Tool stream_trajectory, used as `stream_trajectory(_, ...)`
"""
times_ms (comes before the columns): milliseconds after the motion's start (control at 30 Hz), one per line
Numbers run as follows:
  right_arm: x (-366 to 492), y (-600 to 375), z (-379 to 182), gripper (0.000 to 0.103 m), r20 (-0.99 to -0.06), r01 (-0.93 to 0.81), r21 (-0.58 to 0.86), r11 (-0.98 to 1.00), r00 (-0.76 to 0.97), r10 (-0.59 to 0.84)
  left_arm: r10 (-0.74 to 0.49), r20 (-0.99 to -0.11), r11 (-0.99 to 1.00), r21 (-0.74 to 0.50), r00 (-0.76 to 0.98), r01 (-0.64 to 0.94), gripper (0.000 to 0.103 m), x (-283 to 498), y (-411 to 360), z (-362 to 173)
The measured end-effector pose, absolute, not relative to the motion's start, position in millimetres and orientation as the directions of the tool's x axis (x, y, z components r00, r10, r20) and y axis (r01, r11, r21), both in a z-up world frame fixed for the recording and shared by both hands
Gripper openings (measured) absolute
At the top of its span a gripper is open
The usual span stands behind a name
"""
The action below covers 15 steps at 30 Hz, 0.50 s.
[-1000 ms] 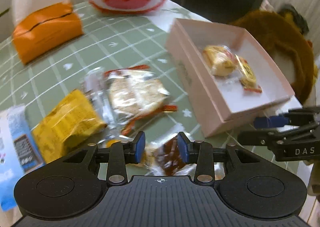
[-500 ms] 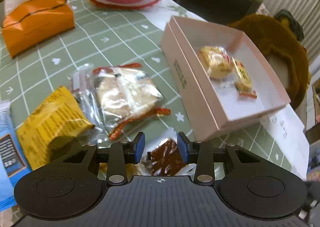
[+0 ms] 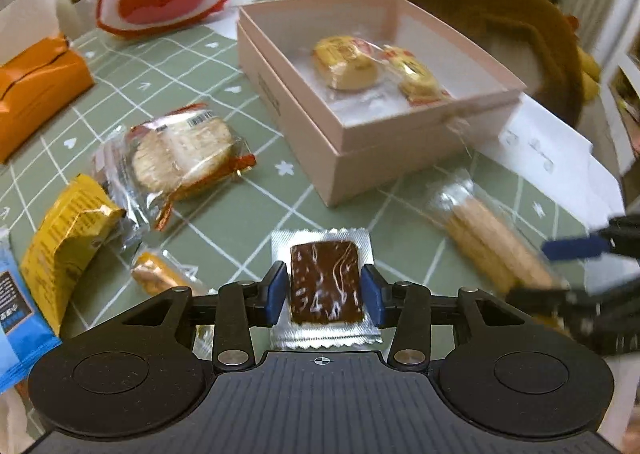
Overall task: Organize snacks
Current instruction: 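Grasp the chocolate square in silver wrapper with the left tool, then grasp the long clear-wrapped bread stick with the right tool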
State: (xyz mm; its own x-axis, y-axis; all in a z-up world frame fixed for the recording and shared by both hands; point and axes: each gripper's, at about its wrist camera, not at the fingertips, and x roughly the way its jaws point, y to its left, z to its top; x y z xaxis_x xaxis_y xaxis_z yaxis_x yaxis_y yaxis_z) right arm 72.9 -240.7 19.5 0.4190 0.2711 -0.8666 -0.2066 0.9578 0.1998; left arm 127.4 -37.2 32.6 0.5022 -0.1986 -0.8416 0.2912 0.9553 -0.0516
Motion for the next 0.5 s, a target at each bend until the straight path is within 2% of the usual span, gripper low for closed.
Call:
stream_trajectory(200, 75.2, -233.4, 18.2, 0.065, -0.867, -0.240, 0.174, 0.955, 0.423, 0.264, -0.129, -0.831, 0.971, 0.005, 0.541, 0.239, 0.044, 131.3, -50.3, 27.9)
stream_trajectory(333, 73.8, -229.8, 16.9, 0.069, -0.868, -0.256, 0.149, 0.955, 0.429, 0.250, -0.137, -0.830, 0.981, -0.039, 0.540, 0.188, 0.043, 112.3, -41.3, 29.6)
stream_trajectory(500, 69.6, -218.7, 13.1, 0.075, -0.870, -0.285, 0.081, 0.955, 0.448, 0.207, -0.102, -0.846, 0.990, -0.034, 0.524, 0.138, 0.043, 73.3, -31.8, 32.0)
